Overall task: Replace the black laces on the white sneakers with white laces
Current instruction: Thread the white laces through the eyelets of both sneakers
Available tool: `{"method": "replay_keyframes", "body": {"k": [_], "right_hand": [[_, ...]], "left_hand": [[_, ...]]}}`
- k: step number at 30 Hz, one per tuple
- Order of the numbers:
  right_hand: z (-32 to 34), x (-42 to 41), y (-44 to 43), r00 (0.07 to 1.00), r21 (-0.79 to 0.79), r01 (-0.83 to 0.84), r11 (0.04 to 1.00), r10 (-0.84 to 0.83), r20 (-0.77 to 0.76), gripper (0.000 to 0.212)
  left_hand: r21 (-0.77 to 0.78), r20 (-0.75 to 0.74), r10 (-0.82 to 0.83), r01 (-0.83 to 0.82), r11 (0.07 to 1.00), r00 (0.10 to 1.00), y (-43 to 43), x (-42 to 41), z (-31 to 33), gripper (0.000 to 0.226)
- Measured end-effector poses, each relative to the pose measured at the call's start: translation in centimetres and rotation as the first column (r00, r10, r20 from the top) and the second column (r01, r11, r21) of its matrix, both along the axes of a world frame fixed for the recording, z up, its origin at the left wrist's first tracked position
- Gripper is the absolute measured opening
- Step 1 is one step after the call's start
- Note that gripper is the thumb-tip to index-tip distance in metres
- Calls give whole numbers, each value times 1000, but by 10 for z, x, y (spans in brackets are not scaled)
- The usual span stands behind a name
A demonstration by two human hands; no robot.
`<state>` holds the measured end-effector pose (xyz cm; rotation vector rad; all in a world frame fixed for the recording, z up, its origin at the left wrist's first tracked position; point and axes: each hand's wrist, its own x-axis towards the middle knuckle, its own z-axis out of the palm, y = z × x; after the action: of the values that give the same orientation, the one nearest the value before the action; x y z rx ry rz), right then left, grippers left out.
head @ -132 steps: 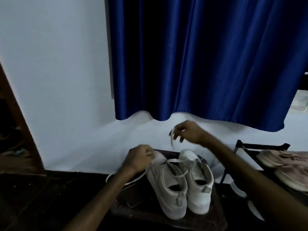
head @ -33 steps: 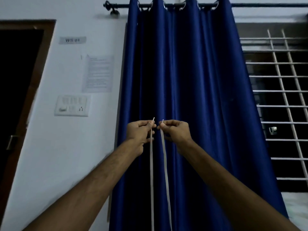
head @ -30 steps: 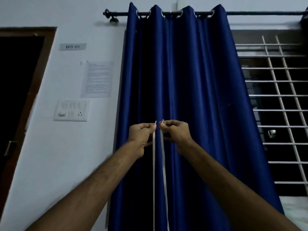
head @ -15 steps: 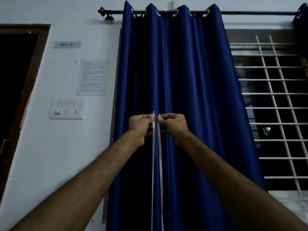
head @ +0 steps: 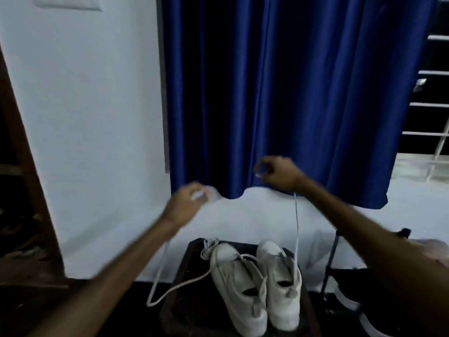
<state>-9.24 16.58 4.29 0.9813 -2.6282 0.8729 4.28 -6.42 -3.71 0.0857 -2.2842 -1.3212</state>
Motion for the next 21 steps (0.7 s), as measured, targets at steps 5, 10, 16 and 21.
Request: {"method": "replay_keyframes", "body": {"k": [5, 10, 16, 21], "right_hand": [[-123, 1, -34, 988, 333, -141, 933, 110, 109, 28], [-182, -9, -48, 976, 463, -209, 861, 153, 154, 25], [-196, -15, -48, 976, 458, -207, 864, 147, 163, 22], [-203, -14, -53, 984, 477, -137, 868, 64, 166, 21]], "left_hand": [[-337, 329, 173, -55, 940, 928, 24, -17, -135, 22], [-257, 241, 221, -157, 954, 945, 26, -33, -169, 5], [26, 259, 182, -195, 980, 949, 25, -41, -179, 13], [337, 289, 130, -228, 914, 949, 25, -53, -179, 21]]}}
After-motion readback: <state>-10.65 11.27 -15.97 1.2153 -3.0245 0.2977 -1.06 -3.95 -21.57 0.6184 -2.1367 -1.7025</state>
